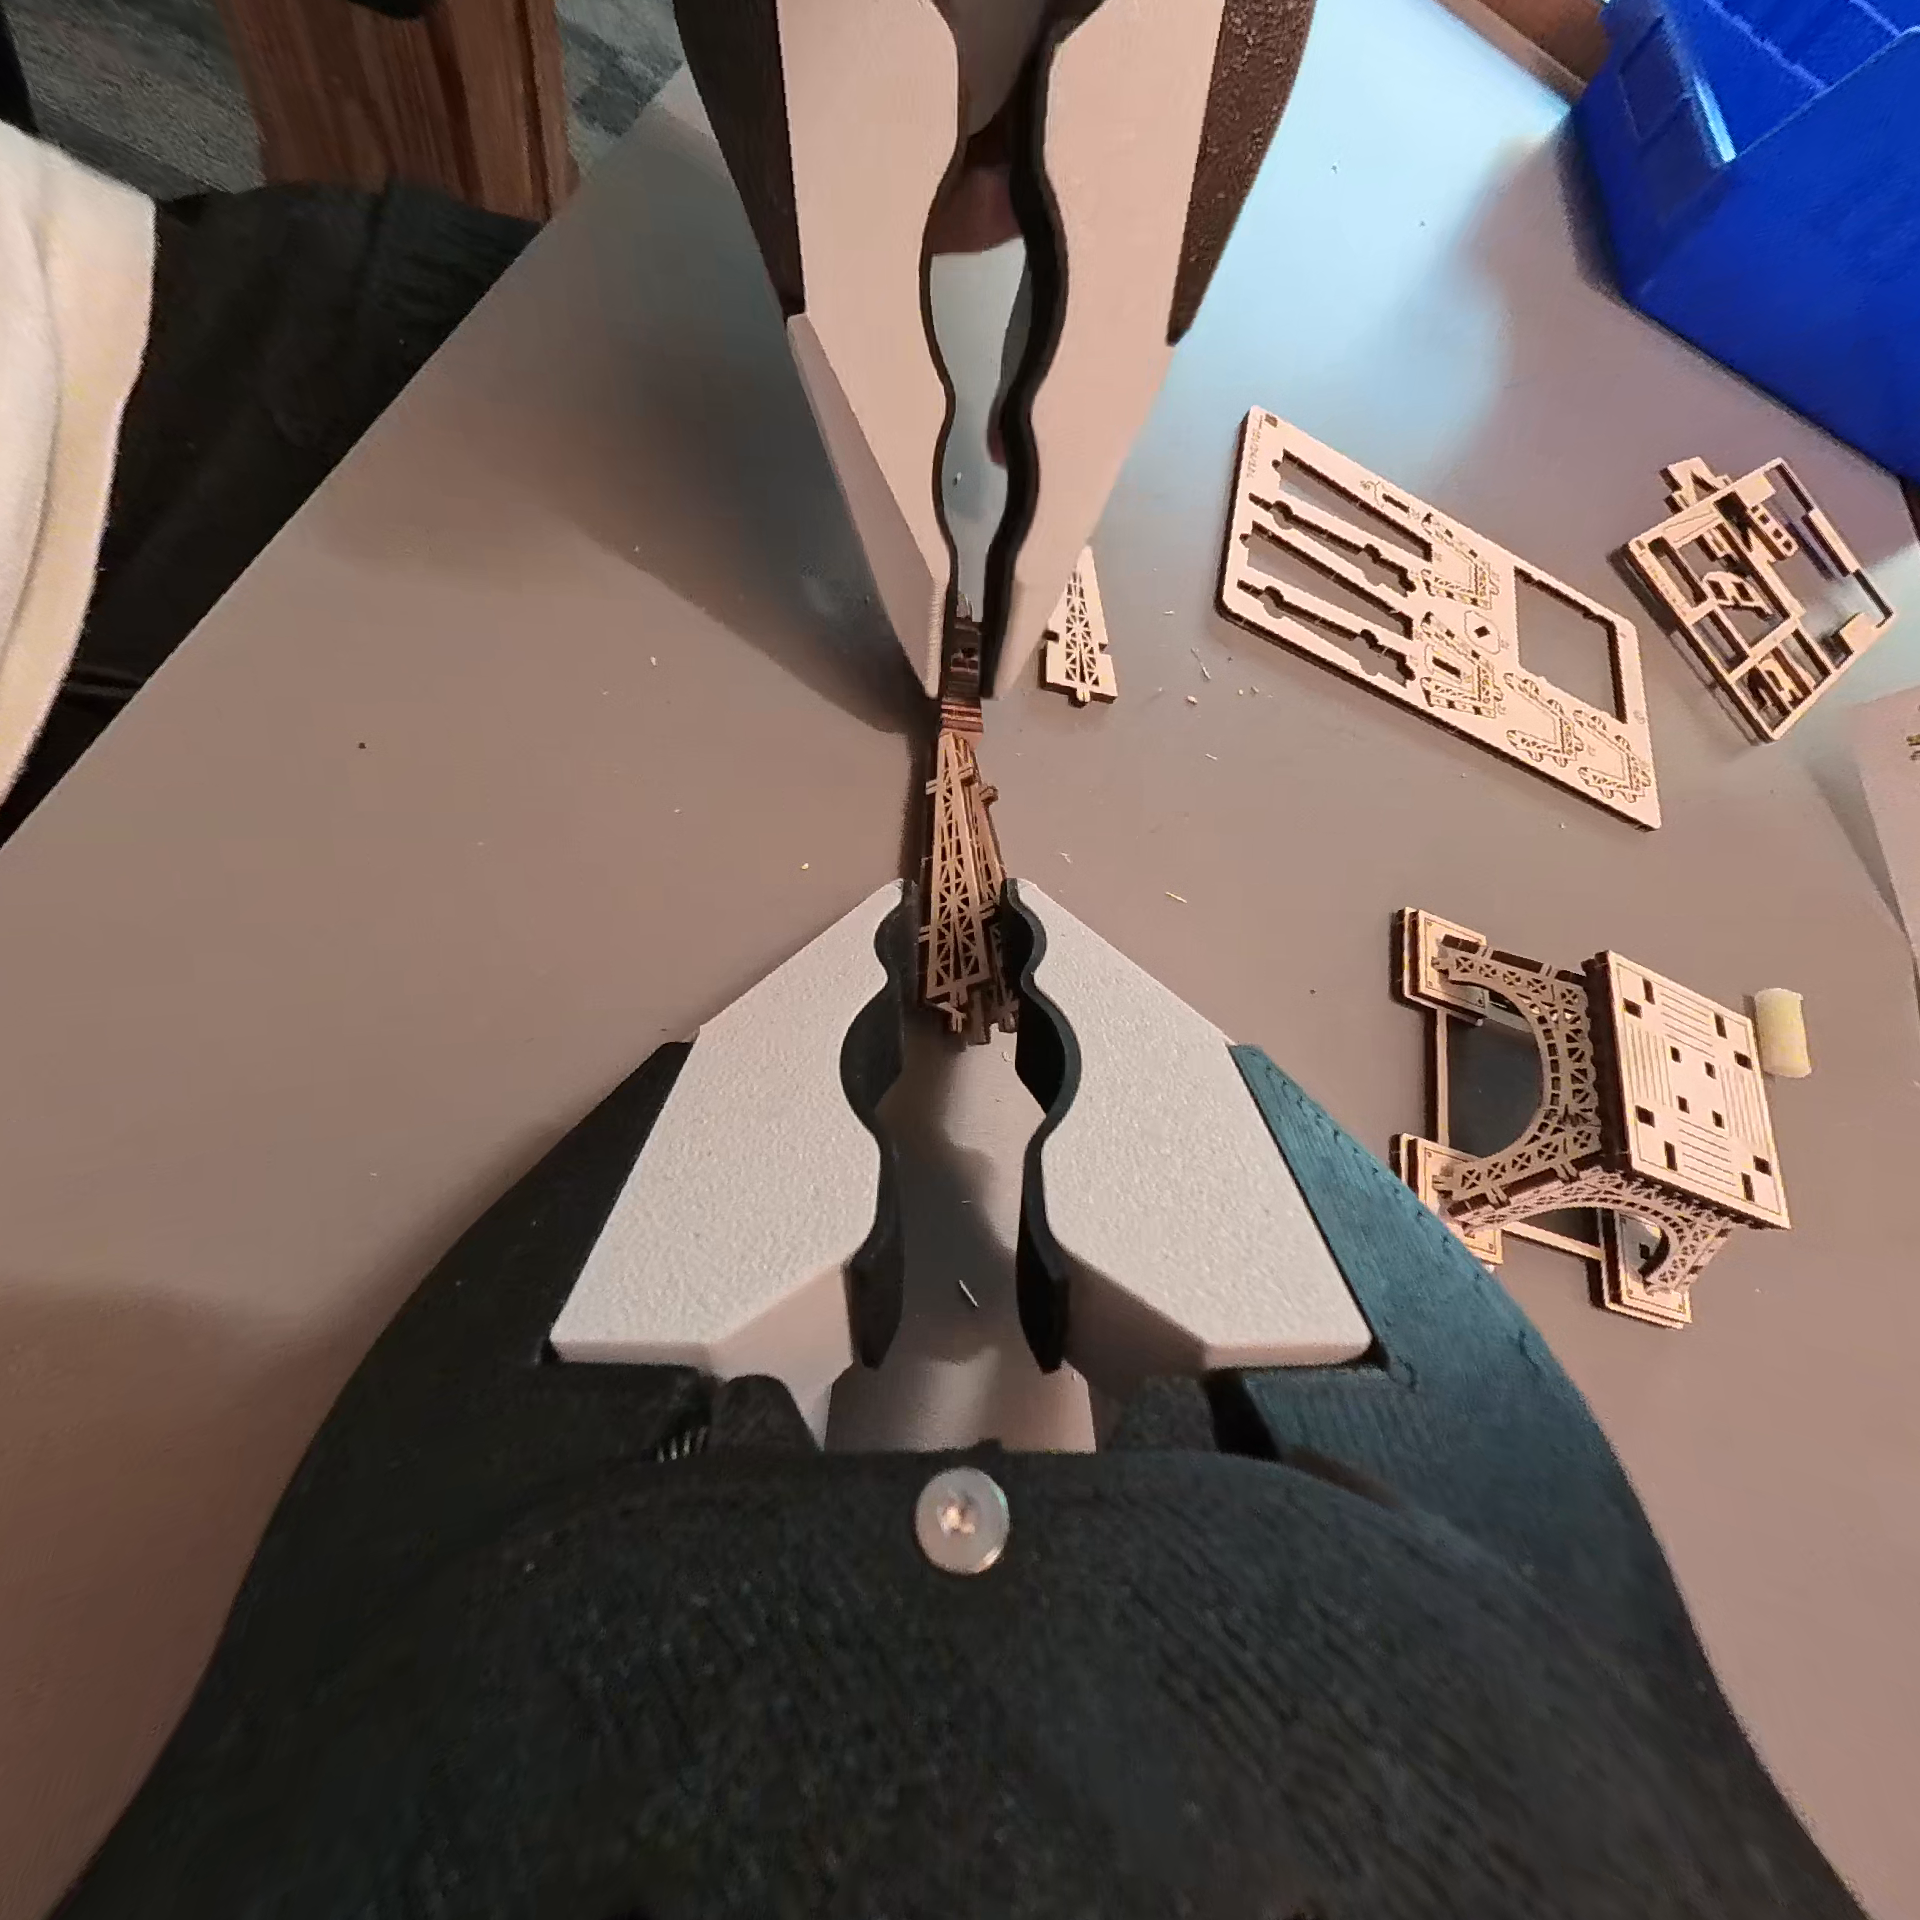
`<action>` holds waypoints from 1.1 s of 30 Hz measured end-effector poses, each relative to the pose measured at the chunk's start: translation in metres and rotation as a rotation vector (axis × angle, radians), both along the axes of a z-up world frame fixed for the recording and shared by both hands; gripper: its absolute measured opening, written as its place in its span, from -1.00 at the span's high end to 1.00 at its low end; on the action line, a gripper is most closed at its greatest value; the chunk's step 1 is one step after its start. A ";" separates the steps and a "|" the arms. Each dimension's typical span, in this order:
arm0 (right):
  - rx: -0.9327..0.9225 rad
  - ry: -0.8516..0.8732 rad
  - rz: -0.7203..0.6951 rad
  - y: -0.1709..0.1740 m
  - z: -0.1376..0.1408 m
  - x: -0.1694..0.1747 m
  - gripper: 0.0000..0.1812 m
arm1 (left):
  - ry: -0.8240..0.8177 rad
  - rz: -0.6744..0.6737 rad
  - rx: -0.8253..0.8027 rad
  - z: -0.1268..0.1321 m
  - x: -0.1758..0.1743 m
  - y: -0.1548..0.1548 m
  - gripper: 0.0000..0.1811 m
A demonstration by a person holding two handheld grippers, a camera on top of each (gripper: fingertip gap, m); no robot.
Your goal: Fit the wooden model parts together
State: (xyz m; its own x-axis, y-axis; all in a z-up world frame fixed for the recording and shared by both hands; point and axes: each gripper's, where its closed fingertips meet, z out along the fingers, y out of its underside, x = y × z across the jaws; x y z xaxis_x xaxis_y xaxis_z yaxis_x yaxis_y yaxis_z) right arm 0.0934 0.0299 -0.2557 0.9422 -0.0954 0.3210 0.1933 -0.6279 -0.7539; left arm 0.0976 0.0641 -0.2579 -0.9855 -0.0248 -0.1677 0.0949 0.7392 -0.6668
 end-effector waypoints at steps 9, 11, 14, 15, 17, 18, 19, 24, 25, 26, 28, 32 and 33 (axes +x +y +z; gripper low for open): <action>0.000 -0.001 -0.006 0.000 0.000 0.001 0.85 | -0.117 -0.025 0.024 -0.001 -0.002 0.000 1.00; 0.000 -0.002 0.001 0.000 0.000 0.000 0.85 | -0.084 0.004 -0.003 0.002 -0.003 -0.001 0.85; 0.000 -0.002 0.007 0.000 0.000 -0.001 0.85 | -0.043 0.042 -0.020 0.004 0.002 -0.001 0.68; 0.000 -0.003 0.010 0.000 0.000 -0.001 0.85 | -0.033 0.047 -0.011 0.003 0.003 0.000 0.71; 0.000 -0.003 0.010 0.000 0.000 -0.001 0.85 | -0.001 0.028 0.020 0.000 0.002 0.000 0.77; 0.000 -0.003 0.010 0.000 0.000 -0.001 0.85 | 0.009 0.019 0.042 -0.002 0.002 0.000 0.77; 0.000 -0.003 0.010 0.000 0.000 -0.001 0.85 | 0.014 0.015 0.070 -0.005 0.003 0.000 0.78; 0.009 0.001 -0.005 -0.001 0.001 0.001 0.85 | -0.066 -0.040 0.143 -0.010 0.005 0.000 0.91; 0.013 0.003 -0.010 -0.001 0.002 0.002 0.85 | -0.107 -0.041 0.144 -0.009 0.007 0.000 0.91; 0.017 0.004 -0.016 -0.001 0.003 0.003 0.85 | -0.155 -0.041 0.145 -0.008 0.009 0.000 0.91; 0.026 0.005 -0.029 -0.002 0.004 0.005 0.85 | -0.268 -0.047 0.144 -0.006 0.013 0.000 0.92; 0.032 0.008 -0.042 -0.002 0.005 0.007 0.85 | -0.476 -0.046 0.126 -0.004 0.017 -0.001 0.91; 0.032 0.008 -0.042 -0.002 0.005 0.007 0.85 | -0.525 -0.050 0.122 -0.003 0.017 -0.001 0.91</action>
